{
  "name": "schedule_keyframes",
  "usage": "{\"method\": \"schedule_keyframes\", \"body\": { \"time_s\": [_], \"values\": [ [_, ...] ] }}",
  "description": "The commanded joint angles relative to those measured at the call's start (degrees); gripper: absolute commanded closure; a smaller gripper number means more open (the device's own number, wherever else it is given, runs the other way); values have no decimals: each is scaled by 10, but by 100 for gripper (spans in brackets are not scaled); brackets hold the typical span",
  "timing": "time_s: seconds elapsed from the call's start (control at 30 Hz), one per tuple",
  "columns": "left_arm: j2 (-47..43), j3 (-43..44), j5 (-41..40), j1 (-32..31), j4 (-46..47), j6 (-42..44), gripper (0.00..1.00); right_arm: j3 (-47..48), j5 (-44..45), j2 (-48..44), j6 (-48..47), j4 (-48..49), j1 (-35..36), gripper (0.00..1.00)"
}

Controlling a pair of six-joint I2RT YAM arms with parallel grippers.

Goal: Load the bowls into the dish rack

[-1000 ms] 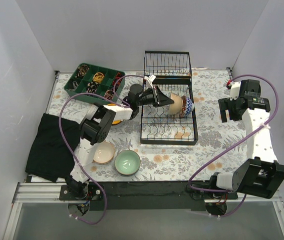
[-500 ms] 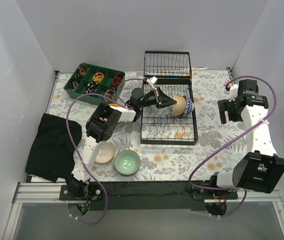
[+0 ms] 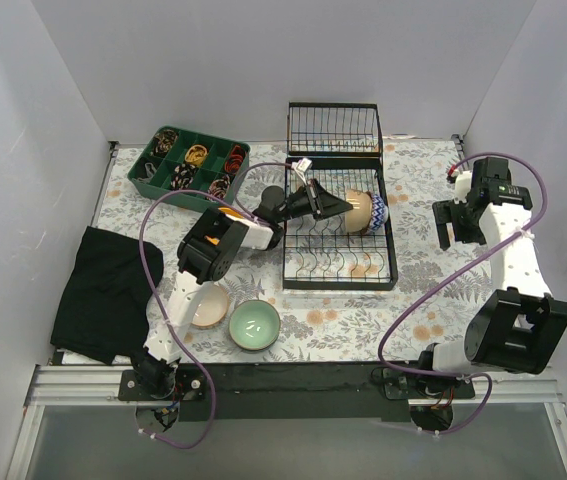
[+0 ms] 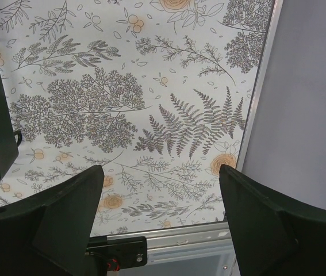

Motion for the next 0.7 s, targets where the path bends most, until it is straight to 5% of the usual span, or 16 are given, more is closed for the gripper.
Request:
{"method": "schedule_keyframes", "body": {
  "time_s": [0.0, 0.5, 0.67],
  "values": [
    [-27, 5, -28, -8, 20, -79, 100, 32, -1, 3, 8, -6, -1, 11],
    [-100, -63, -86, -4, -67, -26, 100, 33, -28, 15, 12, 4, 0, 11],
    [-107, -65, -71, -3, -106, -8, 83, 32, -37, 16, 17, 15, 1, 11]
  ]
}}
